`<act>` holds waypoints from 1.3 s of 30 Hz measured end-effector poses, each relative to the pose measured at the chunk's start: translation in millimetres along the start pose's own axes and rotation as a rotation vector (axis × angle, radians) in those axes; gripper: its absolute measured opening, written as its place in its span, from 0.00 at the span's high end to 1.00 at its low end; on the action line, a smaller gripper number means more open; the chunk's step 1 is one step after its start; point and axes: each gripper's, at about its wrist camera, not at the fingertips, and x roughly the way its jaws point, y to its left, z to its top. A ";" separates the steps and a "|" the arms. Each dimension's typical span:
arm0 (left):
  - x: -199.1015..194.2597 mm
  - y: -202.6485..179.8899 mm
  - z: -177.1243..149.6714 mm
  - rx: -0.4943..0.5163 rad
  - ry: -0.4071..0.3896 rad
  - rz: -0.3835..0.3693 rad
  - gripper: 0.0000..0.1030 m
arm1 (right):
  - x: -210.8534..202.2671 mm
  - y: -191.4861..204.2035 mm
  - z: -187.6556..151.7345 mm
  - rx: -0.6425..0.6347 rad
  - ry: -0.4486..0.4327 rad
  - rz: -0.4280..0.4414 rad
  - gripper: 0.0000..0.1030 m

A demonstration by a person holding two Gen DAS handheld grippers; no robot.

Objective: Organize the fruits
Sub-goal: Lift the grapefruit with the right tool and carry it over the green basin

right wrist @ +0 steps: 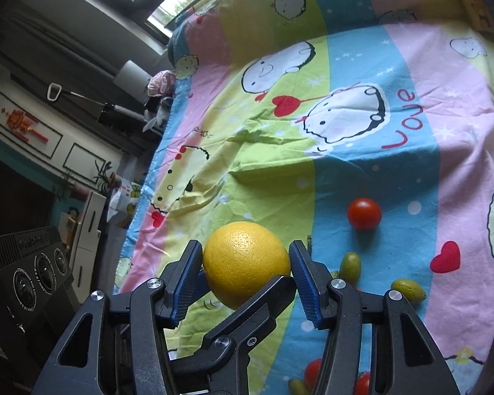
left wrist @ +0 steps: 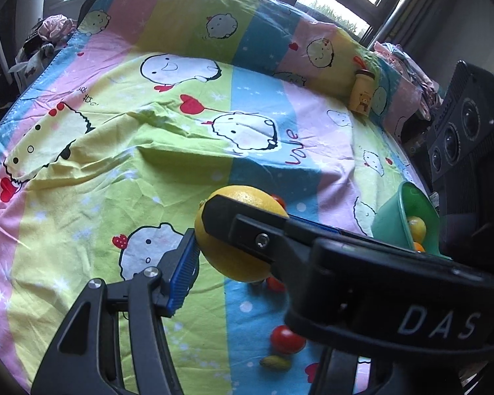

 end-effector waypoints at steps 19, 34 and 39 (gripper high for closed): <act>-40.6 -42.6 -8.6 0.114 -0.143 -0.107 0.46 | -70.7 18.2 -20.7 -0.057 -0.193 -0.067 0.44; -52.6 -76.6 -21.0 0.203 -0.179 -0.164 0.46 | -110.2 9.7 -41.8 -0.046 -0.298 -0.104 0.45; -57.1 -88.6 -22.9 0.226 -0.192 -0.171 0.45 | -124.0 8.3 -47.2 -0.052 -0.324 -0.112 0.44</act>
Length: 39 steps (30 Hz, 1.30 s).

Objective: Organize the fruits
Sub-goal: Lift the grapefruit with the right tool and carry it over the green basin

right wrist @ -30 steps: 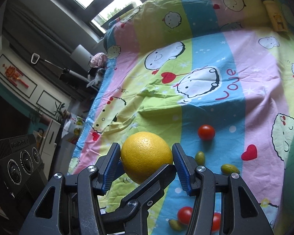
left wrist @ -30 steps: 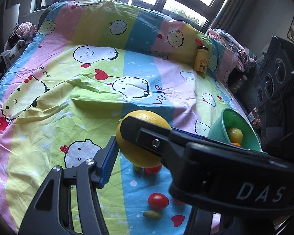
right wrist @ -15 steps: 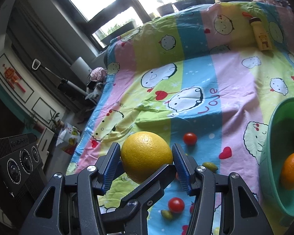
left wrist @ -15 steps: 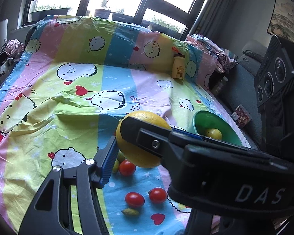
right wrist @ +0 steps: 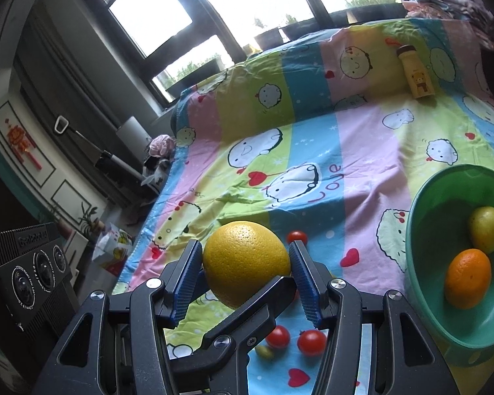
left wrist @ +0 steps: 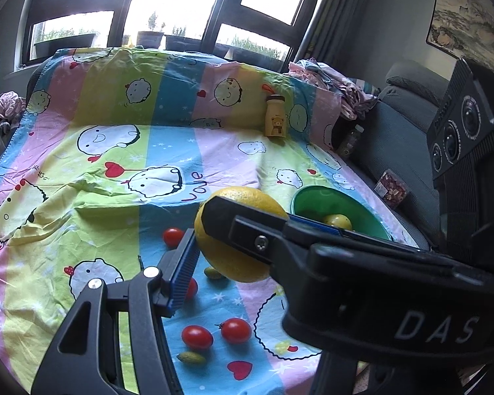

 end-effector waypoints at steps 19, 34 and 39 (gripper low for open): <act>16.3 -53.1 13.3 0.084 0.015 -0.059 0.45 | -45.4 -37.8 7.3 0.075 -0.079 -0.037 0.45; 40.0 -95.3 16.9 0.144 0.049 -0.114 0.45 | -74.7 -80.2 9.8 0.166 -0.127 -0.073 0.44; 45.7 -107.7 17.3 0.180 0.033 -0.114 0.46 | -82.0 -93.7 9.7 0.197 -0.134 -0.059 0.44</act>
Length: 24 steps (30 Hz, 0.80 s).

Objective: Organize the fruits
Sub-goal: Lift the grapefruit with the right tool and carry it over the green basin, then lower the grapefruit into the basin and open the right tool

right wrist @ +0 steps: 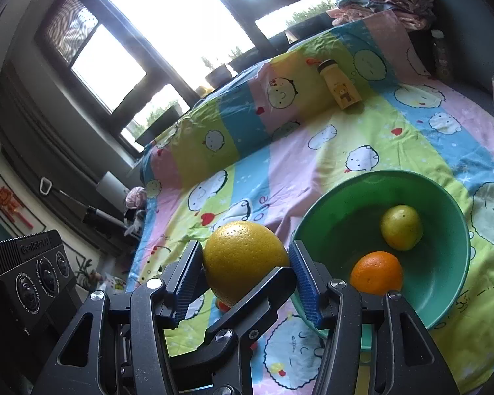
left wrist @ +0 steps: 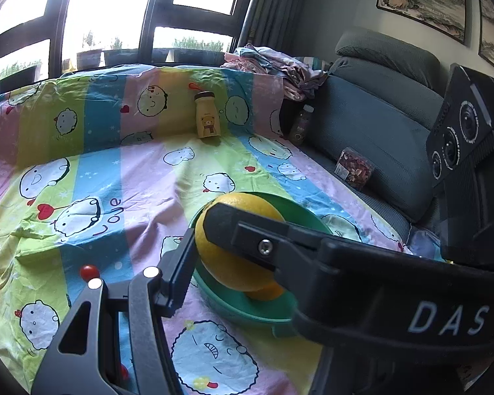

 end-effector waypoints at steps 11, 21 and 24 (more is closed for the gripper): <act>24.2 -12.4 0.7 -0.001 0.041 -0.048 0.46 | -5.0 -23.6 4.2 0.056 -0.003 -0.050 0.44; 45.5 -18.0 0.2 -0.009 0.089 -0.080 0.46 | -4.0 -43.5 5.4 0.104 0.012 -0.088 0.44; 51.3 -17.9 -1.0 -0.015 0.106 -0.081 0.47 | -0.9 -48.4 5.9 0.116 0.025 -0.093 0.44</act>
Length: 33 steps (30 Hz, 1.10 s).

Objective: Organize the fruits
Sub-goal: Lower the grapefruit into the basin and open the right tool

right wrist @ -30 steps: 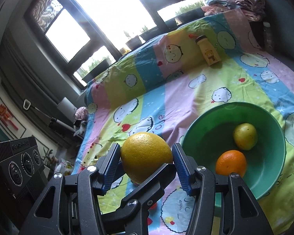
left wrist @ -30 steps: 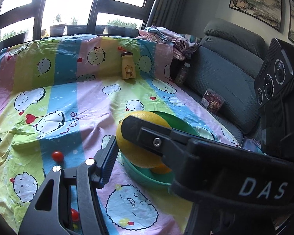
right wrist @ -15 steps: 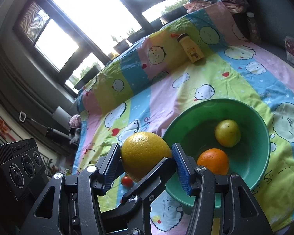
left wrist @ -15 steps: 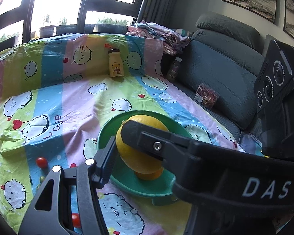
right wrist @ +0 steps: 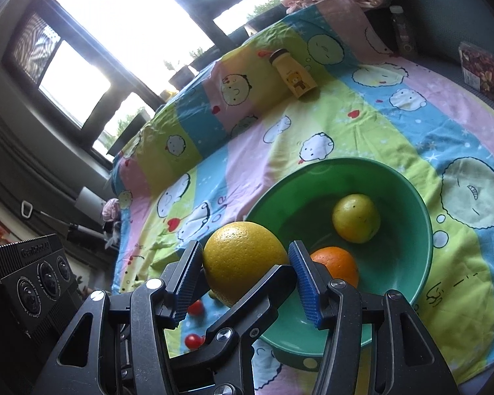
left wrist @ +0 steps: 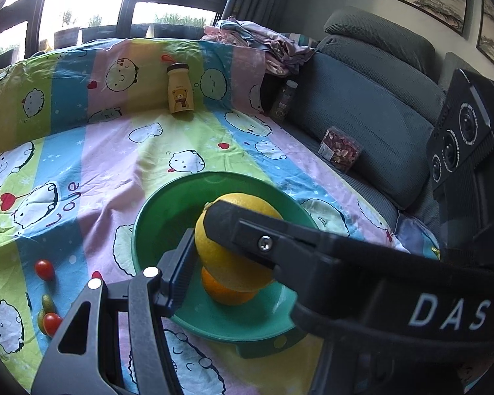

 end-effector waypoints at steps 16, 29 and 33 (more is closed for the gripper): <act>23.7 9.4 -4.2 -0.036 0.075 -0.006 0.47 | 22.1 -15.3 3.1 0.042 0.069 -0.026 0.44; 36.7 20.3 -8.5 -0.071 0.125 -0.011 0.47 | 39.4 -22.2 1.3 0.066 0.123 -0.043 0.44; 39.2 22.6 -9.1 -0.077 0.135 -0.008 0.47 | 42.4 -23.0 0.7 0.072 0.135 -0.043 0.44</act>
